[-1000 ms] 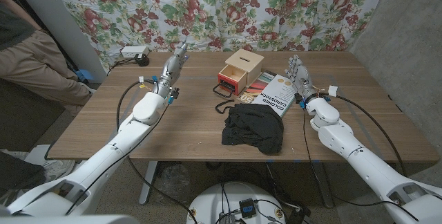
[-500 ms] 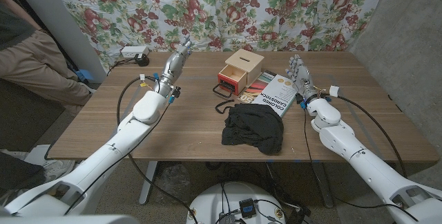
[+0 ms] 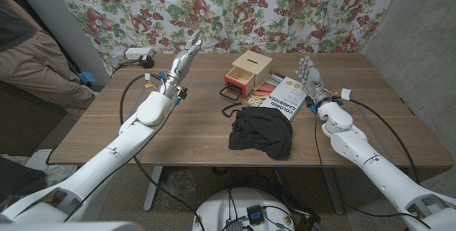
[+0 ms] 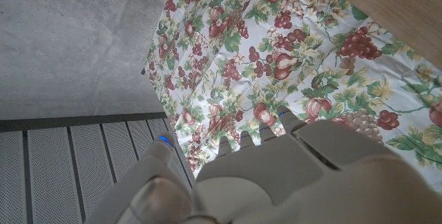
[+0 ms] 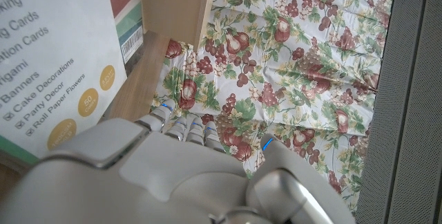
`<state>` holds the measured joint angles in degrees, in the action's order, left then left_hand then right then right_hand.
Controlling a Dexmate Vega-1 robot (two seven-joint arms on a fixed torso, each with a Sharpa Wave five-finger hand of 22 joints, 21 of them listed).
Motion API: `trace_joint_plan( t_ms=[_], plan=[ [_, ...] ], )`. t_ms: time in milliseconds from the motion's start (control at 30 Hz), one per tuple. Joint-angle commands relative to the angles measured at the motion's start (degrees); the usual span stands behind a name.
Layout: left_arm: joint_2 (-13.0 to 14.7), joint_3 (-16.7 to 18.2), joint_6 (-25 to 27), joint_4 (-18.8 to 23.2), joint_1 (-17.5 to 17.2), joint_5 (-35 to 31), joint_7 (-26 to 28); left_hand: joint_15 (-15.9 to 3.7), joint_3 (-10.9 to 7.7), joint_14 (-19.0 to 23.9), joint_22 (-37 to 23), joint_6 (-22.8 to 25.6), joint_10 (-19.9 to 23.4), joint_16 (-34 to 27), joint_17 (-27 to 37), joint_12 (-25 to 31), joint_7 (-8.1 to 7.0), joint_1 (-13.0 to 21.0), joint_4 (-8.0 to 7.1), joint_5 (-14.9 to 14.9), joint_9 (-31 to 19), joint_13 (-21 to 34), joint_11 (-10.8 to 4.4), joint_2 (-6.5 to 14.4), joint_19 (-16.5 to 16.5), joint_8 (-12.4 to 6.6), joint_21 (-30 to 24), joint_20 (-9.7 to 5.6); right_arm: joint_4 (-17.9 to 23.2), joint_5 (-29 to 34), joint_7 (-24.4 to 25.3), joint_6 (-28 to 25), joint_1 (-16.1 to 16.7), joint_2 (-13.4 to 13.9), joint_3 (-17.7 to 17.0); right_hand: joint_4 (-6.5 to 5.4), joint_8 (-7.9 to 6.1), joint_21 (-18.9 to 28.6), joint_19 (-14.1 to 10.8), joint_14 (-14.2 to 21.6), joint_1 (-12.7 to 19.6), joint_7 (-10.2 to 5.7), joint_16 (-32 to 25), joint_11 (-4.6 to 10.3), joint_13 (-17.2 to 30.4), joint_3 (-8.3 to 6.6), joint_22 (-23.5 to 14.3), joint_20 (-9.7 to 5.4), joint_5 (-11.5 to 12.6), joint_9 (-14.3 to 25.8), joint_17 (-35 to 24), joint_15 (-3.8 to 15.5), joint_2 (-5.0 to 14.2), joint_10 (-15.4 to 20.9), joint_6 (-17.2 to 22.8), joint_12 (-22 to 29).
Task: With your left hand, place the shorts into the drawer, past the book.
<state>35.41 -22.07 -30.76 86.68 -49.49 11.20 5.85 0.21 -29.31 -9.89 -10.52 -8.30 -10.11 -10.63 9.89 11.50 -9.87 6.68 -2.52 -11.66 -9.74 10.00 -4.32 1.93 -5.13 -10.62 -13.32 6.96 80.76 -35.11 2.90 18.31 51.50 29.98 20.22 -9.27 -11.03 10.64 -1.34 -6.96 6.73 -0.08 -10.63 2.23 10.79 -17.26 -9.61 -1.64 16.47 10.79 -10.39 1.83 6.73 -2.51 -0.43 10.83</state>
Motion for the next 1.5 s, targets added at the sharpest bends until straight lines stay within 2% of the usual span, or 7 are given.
trace_joint_plan(
  t_ms=[33,600,867,1133,1367,1433,1500],
  plan=[
    [1.0,-0.3,-0.2,1.8,0.9,-5.1,0.6,0.14,0.01,-2.9,-0.2,0.0,-2.1,0.3,0.1,-0.1,-0.86,0.2,0.44,0.1,-0.1,0.3,-0.23,-0.4,0.0,0.07,0.4,0.06,1.4,0.1,0.7,0.0,0.9,0.6,-0.5,0.10,-0.40,0.4,-0.4,0.2,-0.7,-0.09,-0.4,-0.23,0.1,-0.32,-0.2,-4.13,-0.2,0.3,-0.2,2.61,2.55,0.0,0.5,0.4],
    [2.8,-0.8,-0.8,5.4,0.7,-10.7,0.6,0.64,-0.13,-3.6,-0.2,0.6,-3.0,0.5,0.1,-0.4,-2.38,1.1,1.33,0.1,-0.1,0.3,0.15,0.0,-1.2,0.03,1.0,-0.15,2.9,0.3,1.4,0.3,2.3,1.0,-0.9,0.20,-0.40,0.4,-0.4,0.4,-0.8,0.03,-0.4,-0.31,0.1,-0.53,-0.2,-4.07,-0.3,0.3,-0.2,2.57,2.42,0.1,0.6,0.4],
    [3.7,-0.1,-0.5,7.8,-0.2,-15.7,2.6,0.64,-0.14,-4.2,-0.3,0.7,-3.2,0.6,0.1,-0.4,-2.64,1.3,1.64,0.0,-0.2,0.3,0.06,0.1,-1.5,0.05,1.1,-0.07,3.5,0.3,1.5,0.7,3.0,1.2,-1.2,0.24,-0.40,0.4,-0.4,0.4,-0.8,0.05,-0.4,-0.35,0.1,-0.61,-0.2,-4.03,-0.4,0.3,-0.1,2.54,2.35,0.2,0.6,0.4],
    [3.8,-0.1,-1.2,8.6,0.2,-17.5,2.7,0.41,0.66,-3.8,-0.3,1.6,-2.7,0.0,0.2,0.0,-2.71,2.2,3.59,0.1,-0.2,0.4,-0.22,0.4,-0.7,0.16,1.0,-0.02,4.1,0.2,1.6,0.6,3.1,1.2,-1.3,0.27,-0.39,0.4,-0.4,0.4,-0.9,0.12,-0.3,-0.36,0.1,-0.70,-0.2,-4.04,-0.4,0.3,-0.1,2.54,2.32,0.2,0.6,0.4],
    [4.1,-0.6,-1.5,9.0,1.3,-20.4,2.6,0.47,1.13,-4.7,-0.3,1.5,-3.5,0.3,0.2,-0.2,-2.75,2.2,4.07,0.1,-0.2,0.4,-0.32,0.4,-1.5,0.28,1.4,-0.04,4.2,0.4,1.6,0.8,3.1,1.4,-1.4,0.27,-0.39,0.4,-0.4,0.4,-0.9,0.13,-0.3,-0.39,0.1,-0.74,-0.2,-4.04,-0.4,0.3,-0.1,2.58,2.29,0.2,0.6,0.4],
    [4.1,-0.8,-2.0,8.9,1.7,-21.9,2.8,0.36,1.23,-4.1,-0.3,1.7,-2.8,0.1,0.2,0.1,-2.74,2.2,4.16,0.1,-0.3,0.4,-0.32,0.5,-0.7,0.21,1.0,-0.08,4.3,0.3,1.7,0.8,3.1,1.3,-1.5,0.27,-0.38,0.4,-0.4,0.5,-0.9,0.17,-0.4,-0.36,0.1,-0.75,-0.2,-4.04,-0.5,0.3,-0.1,2.61,2.28,0.2,0.6,0.4],
    [4.7,-1.2,-1.6,9.5,2.2,-22.9,1.9,0.17,1.26,-4.3,-0.3,1.9,-2.7,0.2,0.2,0.1,-2.74,2.2,4.23,0.0,-0.3,0.4,-0.31,0.6,-0.4,0.13,1.0,-0.81,4.3,0.3,1.7,0.9,3.1,1.4,-1.5,0.28,-0.40,0.4,-0.4,0.5,-0.9,0.17,-0.3,-0.40,0.1,-0.75,-0.2,-4.04,-0.5,0.3,-0.1,2.55,2.27,0.3,0.6,0.4]
  ],
)
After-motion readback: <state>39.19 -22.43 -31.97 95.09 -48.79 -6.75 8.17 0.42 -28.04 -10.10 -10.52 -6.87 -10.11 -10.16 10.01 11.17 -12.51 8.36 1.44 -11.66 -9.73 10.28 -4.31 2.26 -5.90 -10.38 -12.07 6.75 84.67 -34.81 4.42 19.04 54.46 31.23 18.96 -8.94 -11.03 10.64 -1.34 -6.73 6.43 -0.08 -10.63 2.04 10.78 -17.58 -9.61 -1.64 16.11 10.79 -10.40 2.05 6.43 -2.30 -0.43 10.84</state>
